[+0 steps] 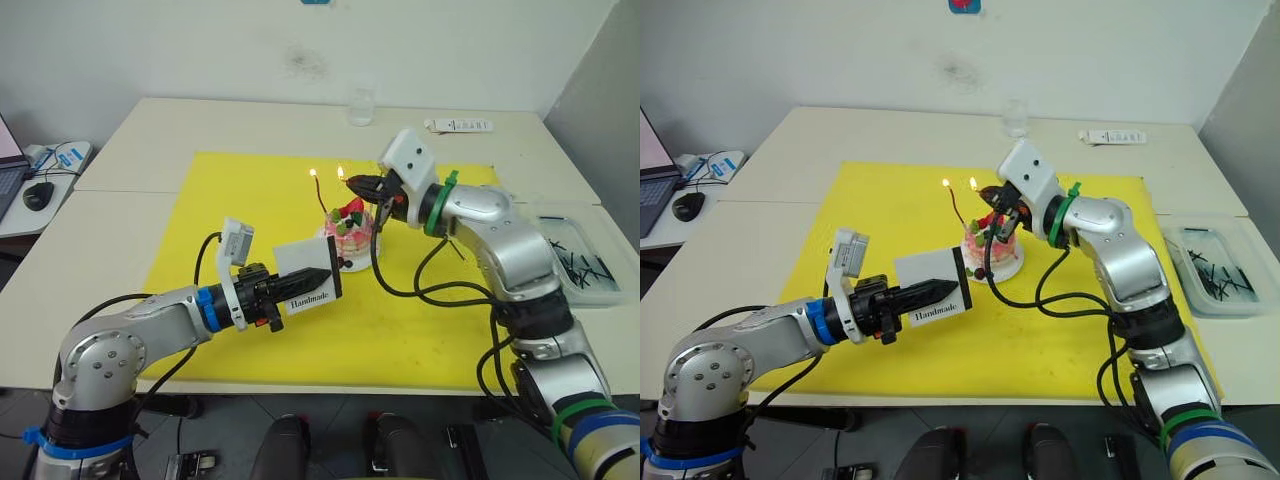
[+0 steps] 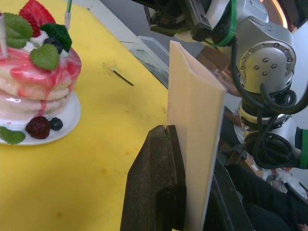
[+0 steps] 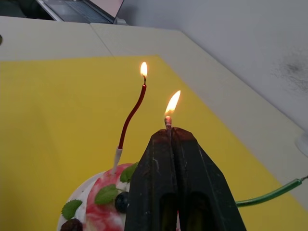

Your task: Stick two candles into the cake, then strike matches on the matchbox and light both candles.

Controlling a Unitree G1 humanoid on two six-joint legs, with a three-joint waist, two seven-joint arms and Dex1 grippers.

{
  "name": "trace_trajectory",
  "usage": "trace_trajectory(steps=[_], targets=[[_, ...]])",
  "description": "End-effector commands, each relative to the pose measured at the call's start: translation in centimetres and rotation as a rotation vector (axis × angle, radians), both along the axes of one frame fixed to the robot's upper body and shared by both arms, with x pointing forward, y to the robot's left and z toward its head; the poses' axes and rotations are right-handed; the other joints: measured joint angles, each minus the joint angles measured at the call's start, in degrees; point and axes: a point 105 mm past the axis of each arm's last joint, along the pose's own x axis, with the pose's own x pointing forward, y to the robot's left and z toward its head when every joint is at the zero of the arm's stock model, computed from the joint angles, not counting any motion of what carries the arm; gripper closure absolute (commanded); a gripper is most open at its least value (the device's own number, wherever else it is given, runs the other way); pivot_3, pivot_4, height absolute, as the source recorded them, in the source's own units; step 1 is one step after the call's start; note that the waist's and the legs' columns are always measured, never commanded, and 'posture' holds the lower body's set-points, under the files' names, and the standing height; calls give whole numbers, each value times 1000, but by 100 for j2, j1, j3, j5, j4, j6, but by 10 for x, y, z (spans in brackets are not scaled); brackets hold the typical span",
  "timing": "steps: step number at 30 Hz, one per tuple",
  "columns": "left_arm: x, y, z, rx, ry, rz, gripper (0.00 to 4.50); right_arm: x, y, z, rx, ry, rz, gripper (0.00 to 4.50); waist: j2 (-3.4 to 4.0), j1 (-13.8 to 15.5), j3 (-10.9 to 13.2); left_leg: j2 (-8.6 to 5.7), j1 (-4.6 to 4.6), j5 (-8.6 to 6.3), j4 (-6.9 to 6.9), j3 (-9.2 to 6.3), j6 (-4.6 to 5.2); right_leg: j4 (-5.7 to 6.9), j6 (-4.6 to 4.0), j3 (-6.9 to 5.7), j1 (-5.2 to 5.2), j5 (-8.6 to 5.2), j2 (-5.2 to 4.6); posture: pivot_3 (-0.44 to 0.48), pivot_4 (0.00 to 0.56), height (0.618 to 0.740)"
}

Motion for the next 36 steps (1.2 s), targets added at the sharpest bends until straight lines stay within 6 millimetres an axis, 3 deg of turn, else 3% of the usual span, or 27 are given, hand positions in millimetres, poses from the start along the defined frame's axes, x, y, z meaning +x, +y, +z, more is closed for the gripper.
trace_trajectory(steps=[1,3,7,12,17,20,27,31,36], targets=[[-5,-6,3,26,-44,-65,4500,-28,-14,17,39,11,44,4474,0,2,0,0,0,0,0,1,0,0,1,1,0,0,0,0,150,740],[-8,-11,5,31,-63,-94,4500,-40,-29,13,39,57,21,4474,0,17,0,-1,0,0,0,-1,0,-2,1,-3,2,-2,0,0,150,740],[-13,-20,8,14,-86,-128,4500,-51,-78,-4,23,130,-154,4474,-1,37,0,-3,-2,0,2,3,0,-12,1,-1,6,-2,-11,0,150,740],[-17,-29,7,-14,-83,-151,4500,-47,-171,-30,-30,147,-531,4474,-1,34,-1,-7,-2,0,2,6,0,-17,2,2,7,-2,-13,0,150,740],[-19,-35,5,-30,-79,-168,4500,-41,-261,-33,-7,79,-948,4474,1,-7,-1,-8,6,0,4,15,0,-9,2,14,6,-1,-1,0,150,740],[-19,-37,6,-33,-80,-172,4500,-37,-295,-34,19,53,-1124,4474,2,-8,-2,-7,15,0,3,13,1,-5,0,14,9,1,7,0,150,740],[-18,-37,5,-32,-82,-173,4500,-19,-325,-53,32,120,-1265,4474,4,-9,-3,-9,17,1,3,21,1,-5,4,23,9,3,17,0,150,740],[-20,-36,5,-29,-83,-166,4500,-16,-324,-57,53,134,-1252,3636,5,-1,-3,-9,9,1,1,19,1,-9,9,20,7,3,17,0,150,740],[-21,-36,4,-30,-79,-158,4500,-17,-324,-43,42,65,-1241,1743,6,0,-4,-9,7,0,1,19,1,-10,11,20,7,3,17,0,150,740]])
